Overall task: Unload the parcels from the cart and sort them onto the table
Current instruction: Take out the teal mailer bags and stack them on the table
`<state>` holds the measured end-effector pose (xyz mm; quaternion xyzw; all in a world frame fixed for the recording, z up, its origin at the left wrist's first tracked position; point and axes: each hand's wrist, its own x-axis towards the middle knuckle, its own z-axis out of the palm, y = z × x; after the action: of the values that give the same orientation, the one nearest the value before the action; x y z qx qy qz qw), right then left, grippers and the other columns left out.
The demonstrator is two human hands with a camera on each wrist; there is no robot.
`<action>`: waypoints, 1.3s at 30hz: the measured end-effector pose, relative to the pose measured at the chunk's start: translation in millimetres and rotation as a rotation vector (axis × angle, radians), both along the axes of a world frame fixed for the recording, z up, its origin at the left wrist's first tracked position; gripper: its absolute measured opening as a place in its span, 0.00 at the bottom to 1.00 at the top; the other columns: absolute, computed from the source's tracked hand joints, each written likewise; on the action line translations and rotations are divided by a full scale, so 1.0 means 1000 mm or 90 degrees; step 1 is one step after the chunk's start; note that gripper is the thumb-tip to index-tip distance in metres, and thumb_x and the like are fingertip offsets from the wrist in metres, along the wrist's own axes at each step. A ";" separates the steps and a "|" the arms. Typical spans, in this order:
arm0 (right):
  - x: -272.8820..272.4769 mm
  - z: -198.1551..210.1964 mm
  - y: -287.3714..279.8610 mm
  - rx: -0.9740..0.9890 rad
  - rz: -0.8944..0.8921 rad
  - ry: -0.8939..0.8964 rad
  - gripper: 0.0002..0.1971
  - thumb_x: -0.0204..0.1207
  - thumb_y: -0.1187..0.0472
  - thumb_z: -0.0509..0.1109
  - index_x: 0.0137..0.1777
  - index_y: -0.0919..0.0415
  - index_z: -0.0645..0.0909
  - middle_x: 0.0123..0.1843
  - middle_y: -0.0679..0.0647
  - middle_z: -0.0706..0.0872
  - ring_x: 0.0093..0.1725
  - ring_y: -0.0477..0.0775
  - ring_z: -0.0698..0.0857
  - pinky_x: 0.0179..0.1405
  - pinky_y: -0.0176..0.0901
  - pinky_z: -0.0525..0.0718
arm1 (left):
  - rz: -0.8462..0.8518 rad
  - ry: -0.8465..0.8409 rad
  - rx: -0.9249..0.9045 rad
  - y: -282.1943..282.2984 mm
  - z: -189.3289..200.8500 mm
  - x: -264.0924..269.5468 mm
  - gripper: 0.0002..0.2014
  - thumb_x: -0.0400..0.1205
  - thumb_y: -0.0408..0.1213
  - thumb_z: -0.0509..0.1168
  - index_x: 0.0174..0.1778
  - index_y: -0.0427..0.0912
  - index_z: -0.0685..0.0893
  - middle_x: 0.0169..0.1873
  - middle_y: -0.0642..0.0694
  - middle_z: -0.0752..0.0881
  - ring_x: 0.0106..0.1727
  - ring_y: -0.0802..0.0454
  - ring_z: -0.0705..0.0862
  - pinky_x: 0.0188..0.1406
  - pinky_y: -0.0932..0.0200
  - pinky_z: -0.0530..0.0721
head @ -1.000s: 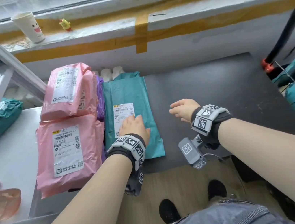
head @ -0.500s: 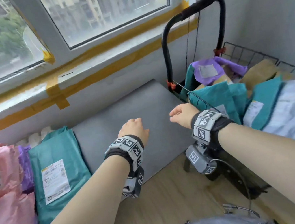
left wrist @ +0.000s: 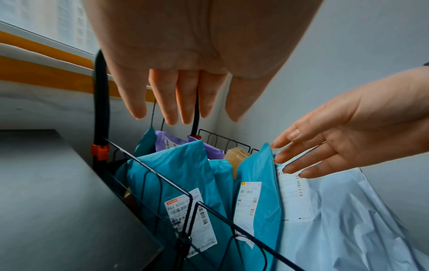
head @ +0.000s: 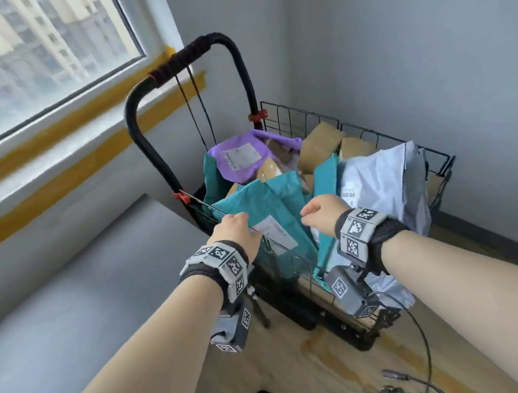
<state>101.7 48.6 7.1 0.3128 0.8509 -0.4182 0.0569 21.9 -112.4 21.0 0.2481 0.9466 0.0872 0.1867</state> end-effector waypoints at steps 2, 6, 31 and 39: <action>-0.004 -0.004 0.013 -0.006 -0.009 -0.004 0.13 0.78 0.63 0.68 0.61 0.63 0.83 0.62 0.59 0.86 0.63 0.59 0.82 0.63 0.45 0.78 | -0.010 -0.001 -0.008 0.015 -0.006 -0.012 0.19 0.83 0.44 0.58 0.69 0.39 0.74 0.67 0.39 0.76 0.65 0.39 0.78 0.63 0.48 0.79; -0.026 -0.017 0.033 -0.021 -0.024 -0.022 0.14 0.78 0.63 0.68 0.62 0.63 0.83 0.64 0.58 0.84 0.65 0.59 0.81 0.67 0.46 0.77 | -0.018 -0.017 -0.033 0.038 -0.019 -0.047 0.21 0.83 0.44 0.59 0.71 0.39 0.72 0.70 0.39 0.74 0.66 0.39 0.78 0.63 0.48 0.79; -0.200 -0.084 0.055 -0.026 0.165 -0.267 0.18 0.70 0.63 0.74 0.61 0.58 0.85 0.59 0.54 0.87 0.59 0.55 0.84 0.57 0.39 0.79 | -0.119 -0.171 -0.102 0.073 -0.096 -0.206 0.08 0.78 0.38 0.67 0.52 0.42 0.83 0.53 0.43 0.83 0.55 0.44 0.81 0.52 0.55 0.80; -0.182 -0.070 0.059 -0.032 0.018 -0.183 0.11 0.84 0.65 0.55 0.63 0.65 0.70 0.57 0.69 0.81 0.54 0.72 0.86 0.51 0.64 0.86 | -0.056 -0.111 -0.037 0.070 -0.067 -0.177 0.05 0.81 0.35 0.63 0.45 0.44 0.72 0.42 0.45 0.78 0.43 0.46 0.76 0.42 0.58 0.73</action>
<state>-80.8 107.3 -62.6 0.3557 0.8278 -0.3892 0.1920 -155.1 -42.8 -46.1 0.2753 0.9171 0.0727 0.2790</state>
